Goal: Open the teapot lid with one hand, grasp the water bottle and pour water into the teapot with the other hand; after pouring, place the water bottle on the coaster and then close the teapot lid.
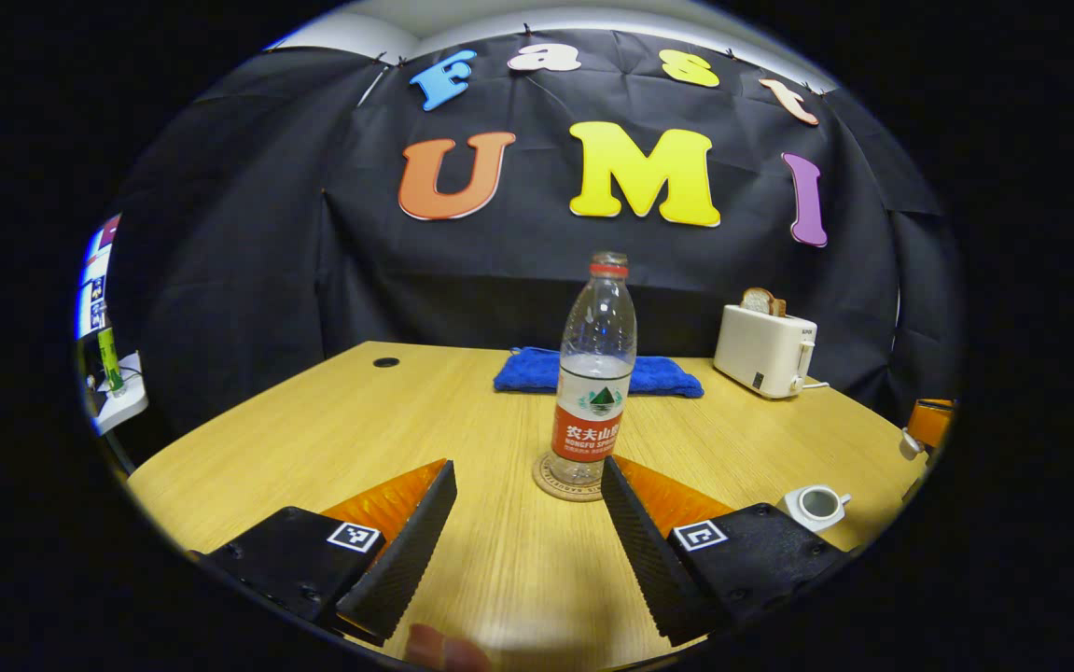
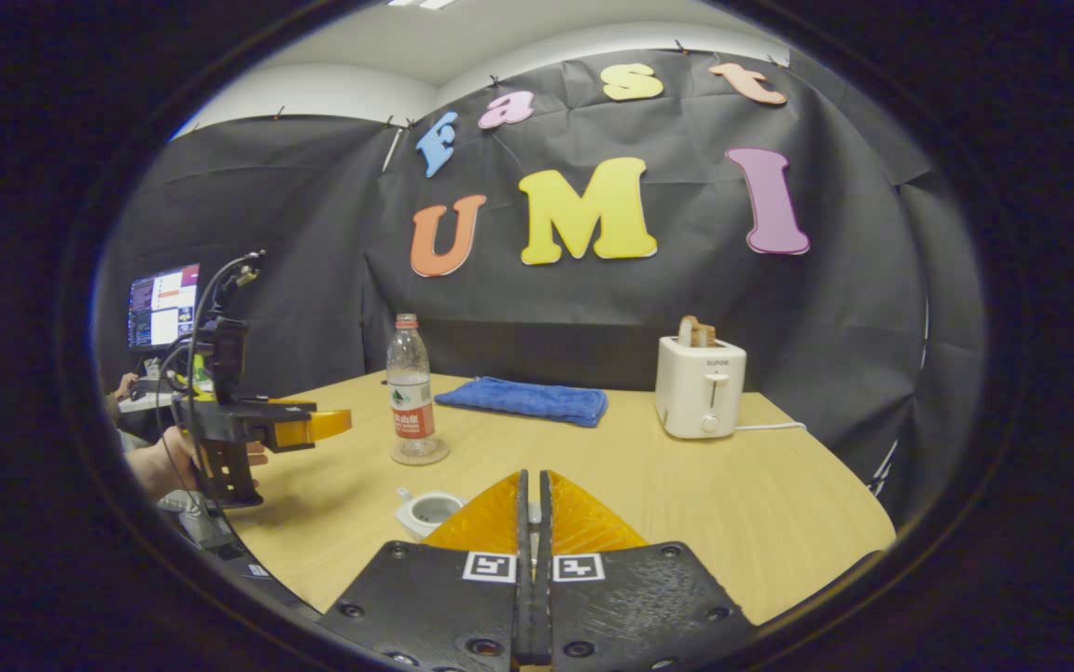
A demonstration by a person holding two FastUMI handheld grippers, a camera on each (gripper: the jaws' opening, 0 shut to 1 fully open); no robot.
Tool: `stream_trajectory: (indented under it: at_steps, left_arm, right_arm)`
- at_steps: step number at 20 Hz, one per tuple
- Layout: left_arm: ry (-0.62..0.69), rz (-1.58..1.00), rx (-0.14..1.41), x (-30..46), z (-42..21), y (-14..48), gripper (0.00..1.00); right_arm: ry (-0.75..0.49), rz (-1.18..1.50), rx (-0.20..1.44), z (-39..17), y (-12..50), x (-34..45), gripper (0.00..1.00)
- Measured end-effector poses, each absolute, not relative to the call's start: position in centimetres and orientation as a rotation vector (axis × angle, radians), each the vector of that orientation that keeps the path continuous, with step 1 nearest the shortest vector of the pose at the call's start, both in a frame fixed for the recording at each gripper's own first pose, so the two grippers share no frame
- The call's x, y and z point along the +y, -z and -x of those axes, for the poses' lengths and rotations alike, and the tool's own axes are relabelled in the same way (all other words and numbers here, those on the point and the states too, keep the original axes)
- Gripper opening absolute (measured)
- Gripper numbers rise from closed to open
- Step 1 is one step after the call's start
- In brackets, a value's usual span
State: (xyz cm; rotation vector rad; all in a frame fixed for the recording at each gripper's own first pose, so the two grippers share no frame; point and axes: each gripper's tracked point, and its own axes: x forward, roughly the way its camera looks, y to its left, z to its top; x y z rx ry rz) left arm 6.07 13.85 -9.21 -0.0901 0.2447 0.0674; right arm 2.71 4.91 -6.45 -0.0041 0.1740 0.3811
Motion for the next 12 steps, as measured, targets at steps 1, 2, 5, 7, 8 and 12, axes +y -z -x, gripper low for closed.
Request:
stream_trajectory:
  at_steps: [1, 2, 5, 7, 8, 12]
  left_arm:
    - [-0.088, 0.090, 0.231, 14.6, -4.9, 8.7, 0.98]
    - [-0.108, 0.088, 0.221, 15.3, -3.8, 8.3, 0.98]
    - [-0.158, 0.081, 0.207, 16.8, -1.1, 8.4, 0.98]
    - [-0.176, 0.086, 0.203, 17.2, 0.3, 8.5, 0.98]
    - [-0.184, 0.086, 0.200, 17.5, 0.9, 8.5, 0.98]
    - [-0.200, 0.074, 0.179, 17.7, 2.1, 8.1, 0.98]
  right_arm:
    - [-0.401, 0.006, 0.173, -3.1, 6.6, 6.1, 0.00]
    - [-0.423, 0.006, 0.172, -3.6, 6.6, 7.2, 0.00]
    - [-0.473, 0.015, 0.167, -4.5, 6.9, 9.9, 0.00]
    - [-0.496, 0.024, 0.167, -5.0, 7.4, 11.2, 0.00]
    - [-0.507, 0.027, 0.168, -5.1, 7.6, 11.9, 0.00]
    - [-0.535, 0.064, 0.172, -5.5, 9.1, 13.2, 0.00]
